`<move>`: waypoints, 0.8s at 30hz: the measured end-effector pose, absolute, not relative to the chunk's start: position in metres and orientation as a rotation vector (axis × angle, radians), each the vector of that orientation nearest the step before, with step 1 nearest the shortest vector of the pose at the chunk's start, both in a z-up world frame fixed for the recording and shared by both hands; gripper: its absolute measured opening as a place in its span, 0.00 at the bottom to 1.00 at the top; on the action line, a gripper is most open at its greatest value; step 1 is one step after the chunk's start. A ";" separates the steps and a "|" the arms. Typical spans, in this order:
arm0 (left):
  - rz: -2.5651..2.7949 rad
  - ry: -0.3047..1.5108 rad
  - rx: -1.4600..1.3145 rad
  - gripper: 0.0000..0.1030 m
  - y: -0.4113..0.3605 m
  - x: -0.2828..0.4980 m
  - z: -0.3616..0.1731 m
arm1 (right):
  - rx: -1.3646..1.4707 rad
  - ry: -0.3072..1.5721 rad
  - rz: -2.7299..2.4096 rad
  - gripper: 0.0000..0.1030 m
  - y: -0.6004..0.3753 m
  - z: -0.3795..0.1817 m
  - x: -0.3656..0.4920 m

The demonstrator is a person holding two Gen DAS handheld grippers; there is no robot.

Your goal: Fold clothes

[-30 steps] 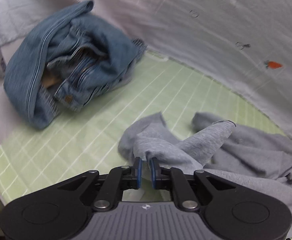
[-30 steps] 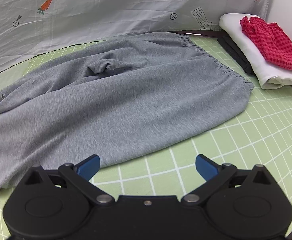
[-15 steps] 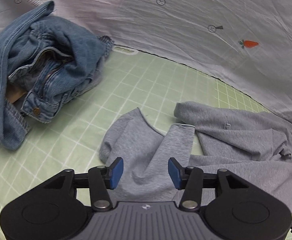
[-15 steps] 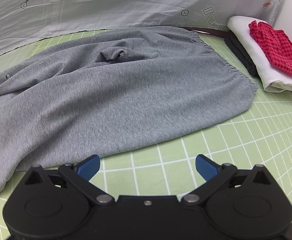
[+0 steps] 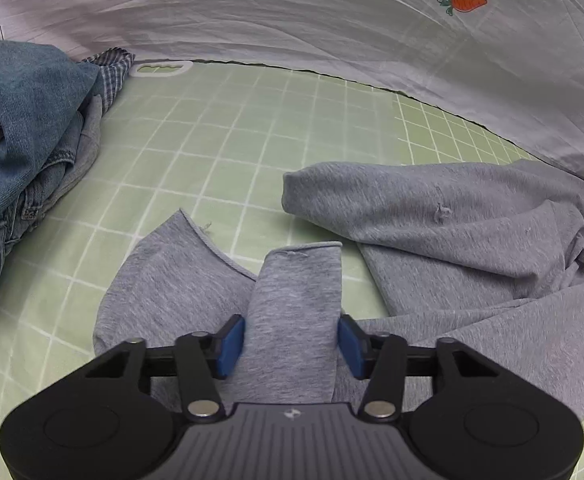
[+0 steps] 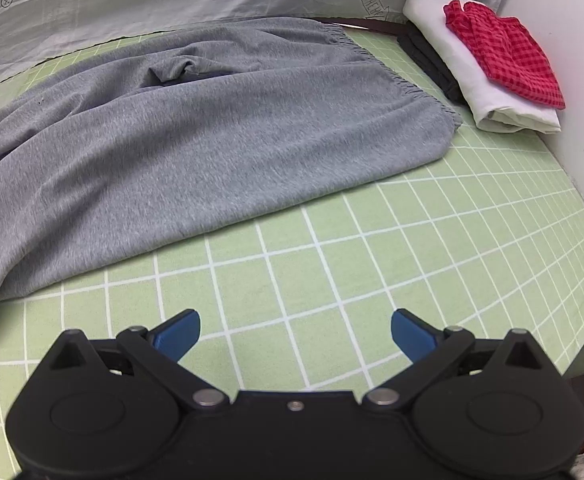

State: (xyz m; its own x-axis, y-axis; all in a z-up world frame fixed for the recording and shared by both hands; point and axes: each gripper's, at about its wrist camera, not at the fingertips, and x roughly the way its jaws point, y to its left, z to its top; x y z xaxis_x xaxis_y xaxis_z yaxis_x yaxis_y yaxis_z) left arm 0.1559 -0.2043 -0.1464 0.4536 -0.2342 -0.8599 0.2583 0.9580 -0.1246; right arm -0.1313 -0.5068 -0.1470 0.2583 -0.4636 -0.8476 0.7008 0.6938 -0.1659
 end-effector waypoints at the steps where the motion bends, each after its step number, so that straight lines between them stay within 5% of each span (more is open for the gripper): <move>1: -0.287 1.051 0.003 0.04 -0.197 0.155 -0.145 | 0.266 1.040 -0.801 1.00 -0.507 -0.147 -0.131; 10: 0.161 0.863 -0.239 0.04 -0.063 0.111 -0.097 | 0.218 1.040 -0.704 1.00 -0.500 -0.148 -0.109; 18: 0.463 0.954 -0.308 0.08 0.005 0.056 -0.122 | 0.220 1.036 -0.631 1.00 -0.505 -0.151 -0.087; 24: 0.465 0.968 -0.347 0.34 -0.008 0.029 -0.127 | 0.263 1.025 -0.601 1.00 -0.516 -0.149 -0.083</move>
State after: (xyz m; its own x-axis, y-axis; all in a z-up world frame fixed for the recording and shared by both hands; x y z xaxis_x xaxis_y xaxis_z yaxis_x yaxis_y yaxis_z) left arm 0.0292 -0.0084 -0.1275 0.4817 0.2216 -0.8478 -0.5236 0.8486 -0.0757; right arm -0.0825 -0.5162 -0.1492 0.3772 -0.3441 -0.8598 0.5822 0.8101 -0.0688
